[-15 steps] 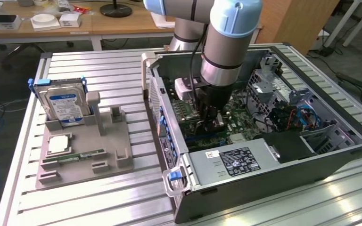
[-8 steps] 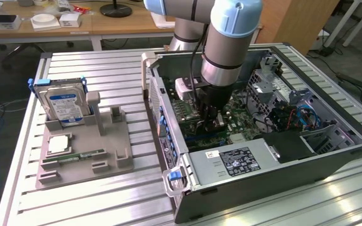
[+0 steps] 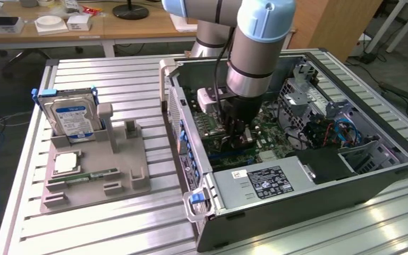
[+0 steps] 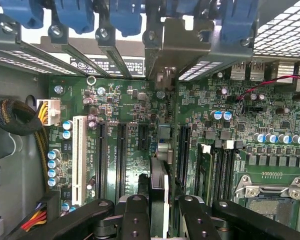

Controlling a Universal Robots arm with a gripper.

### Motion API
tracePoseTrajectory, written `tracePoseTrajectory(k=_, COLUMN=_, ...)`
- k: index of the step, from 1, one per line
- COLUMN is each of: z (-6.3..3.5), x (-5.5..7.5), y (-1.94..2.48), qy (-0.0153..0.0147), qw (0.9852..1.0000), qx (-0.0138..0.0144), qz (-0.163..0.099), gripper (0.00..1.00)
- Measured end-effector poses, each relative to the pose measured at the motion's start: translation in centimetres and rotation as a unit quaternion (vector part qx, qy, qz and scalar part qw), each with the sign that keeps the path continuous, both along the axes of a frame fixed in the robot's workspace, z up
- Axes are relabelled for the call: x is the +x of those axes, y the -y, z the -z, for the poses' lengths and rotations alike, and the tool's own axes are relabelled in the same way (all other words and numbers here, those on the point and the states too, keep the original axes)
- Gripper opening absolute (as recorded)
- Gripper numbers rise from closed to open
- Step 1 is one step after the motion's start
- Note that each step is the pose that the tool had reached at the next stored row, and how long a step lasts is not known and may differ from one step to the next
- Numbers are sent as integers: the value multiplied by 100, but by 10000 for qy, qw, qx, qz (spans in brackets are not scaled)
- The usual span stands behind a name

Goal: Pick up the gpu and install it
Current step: 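Insert the gpu into the slot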

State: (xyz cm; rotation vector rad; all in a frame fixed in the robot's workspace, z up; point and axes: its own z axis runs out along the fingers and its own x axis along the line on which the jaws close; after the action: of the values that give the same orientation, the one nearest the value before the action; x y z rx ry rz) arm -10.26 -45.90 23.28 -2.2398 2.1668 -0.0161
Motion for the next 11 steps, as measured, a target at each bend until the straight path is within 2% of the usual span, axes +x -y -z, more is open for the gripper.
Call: tracePoseTrajectory(k=11, z=9, x=-10, y=0, qy=0, qw=10000, qx=0, qz=-1, gripper=27)
